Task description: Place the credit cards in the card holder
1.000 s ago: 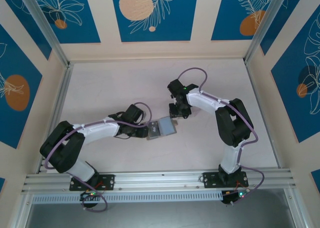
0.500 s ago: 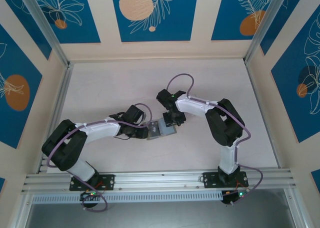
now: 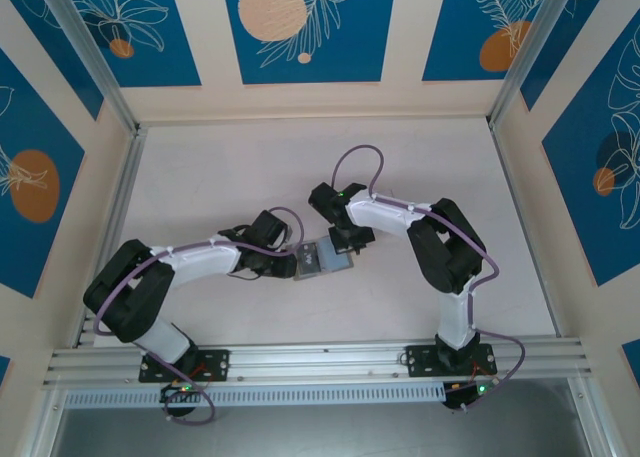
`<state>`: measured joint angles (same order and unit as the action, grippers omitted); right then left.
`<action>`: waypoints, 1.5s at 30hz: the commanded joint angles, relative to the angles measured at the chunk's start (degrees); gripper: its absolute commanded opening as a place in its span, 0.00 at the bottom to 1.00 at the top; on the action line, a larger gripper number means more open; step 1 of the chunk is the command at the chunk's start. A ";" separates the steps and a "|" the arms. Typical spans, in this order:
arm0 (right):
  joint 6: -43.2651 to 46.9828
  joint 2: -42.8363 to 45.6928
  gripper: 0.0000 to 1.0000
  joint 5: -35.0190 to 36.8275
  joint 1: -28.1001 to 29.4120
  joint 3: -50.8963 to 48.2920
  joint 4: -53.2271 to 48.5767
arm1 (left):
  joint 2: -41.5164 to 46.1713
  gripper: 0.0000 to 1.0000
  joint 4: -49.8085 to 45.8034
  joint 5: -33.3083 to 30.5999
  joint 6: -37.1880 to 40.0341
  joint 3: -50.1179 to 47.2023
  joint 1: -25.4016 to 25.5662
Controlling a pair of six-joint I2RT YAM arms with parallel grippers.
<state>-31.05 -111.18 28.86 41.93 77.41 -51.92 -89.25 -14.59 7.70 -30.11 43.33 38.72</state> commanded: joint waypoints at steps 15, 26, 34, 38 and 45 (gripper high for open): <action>-2.32 10.47 0.00 -30.62 1.00 1.27 9.47 | -8.64 0.33 8.36 8.08 -2.73 4.22 0.65; -11.44 2.98 0.00 -39.67 4.06 3.30 20.30 | 6.72 0.39 -2.95 -3.96 -6.74 -1.00 -1.51; -13.38 -3.49 0.22 -41.08 7.78 7.14 23.89 | 25.71 0.41 -20.73 -13.68 -10.06 -6.31 -1.68; -8.83 1.59 0.41 -41.60 7.45 5.71 22.69 | 29.88 0.42 -21.70 -12.83 -7.23 -5.00 -1.63; -5.55 13.04 0.46 -38.88 -0.34 -5.69 17.67 | 18.90 0.41 -15.46 -6.37 -2.28 4.32 0.27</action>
<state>-38.74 -101.36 -10.87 45.19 75.70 -30.11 -66.89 -32.99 -1.89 -35.16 43.59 37.69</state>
